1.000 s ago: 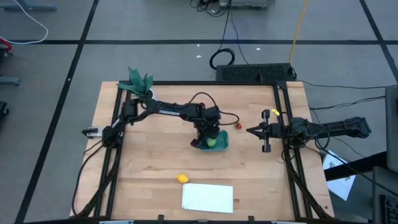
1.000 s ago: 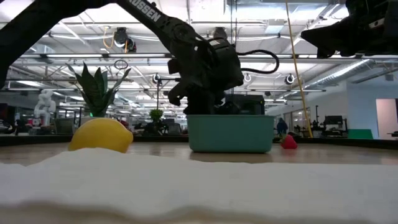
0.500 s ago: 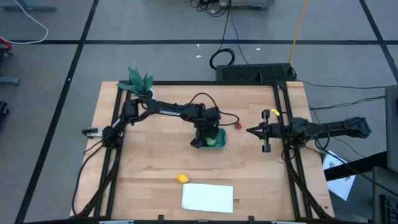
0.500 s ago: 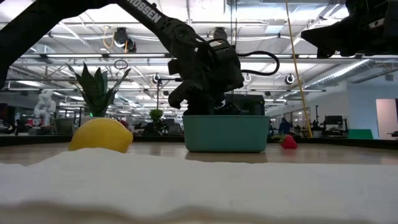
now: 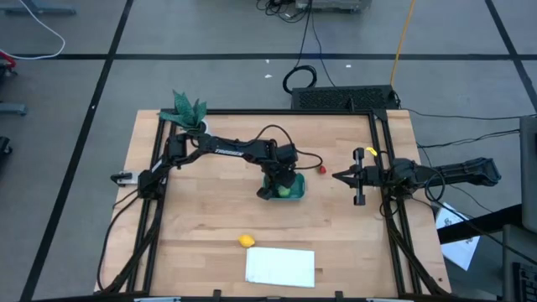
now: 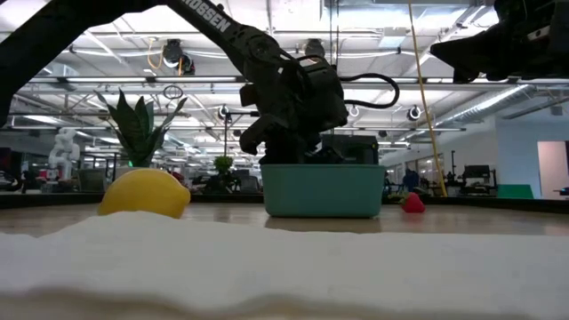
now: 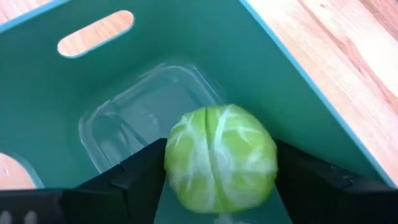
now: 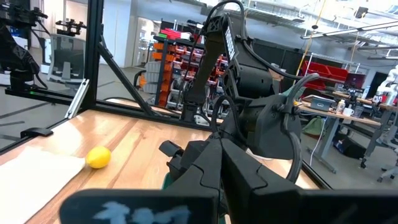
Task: Pick and placing Produce into tupperware
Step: Put the green cabbage into the blue bin
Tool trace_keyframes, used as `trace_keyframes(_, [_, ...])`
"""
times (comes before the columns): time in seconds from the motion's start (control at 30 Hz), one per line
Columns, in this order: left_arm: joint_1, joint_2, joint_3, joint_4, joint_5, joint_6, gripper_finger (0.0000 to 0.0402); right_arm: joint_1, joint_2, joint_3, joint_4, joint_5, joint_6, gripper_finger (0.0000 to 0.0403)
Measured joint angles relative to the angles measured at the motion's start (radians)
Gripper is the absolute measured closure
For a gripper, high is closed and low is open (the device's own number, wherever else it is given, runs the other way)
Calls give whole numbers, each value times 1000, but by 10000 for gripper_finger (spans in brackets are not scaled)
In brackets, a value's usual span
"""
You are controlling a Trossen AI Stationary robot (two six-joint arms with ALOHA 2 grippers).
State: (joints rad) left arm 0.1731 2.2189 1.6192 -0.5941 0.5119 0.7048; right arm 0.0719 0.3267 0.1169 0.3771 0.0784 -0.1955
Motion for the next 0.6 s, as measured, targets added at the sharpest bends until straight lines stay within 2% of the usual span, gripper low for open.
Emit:
trace_keyframes(0.33, [-2,0,2,9,-27,1,115,0,0,0,0,0,0,403])
trace_keyframes(0.6, [-2,-1,93,-77,-69,-1,114,0,0,0,0,0,0,403])
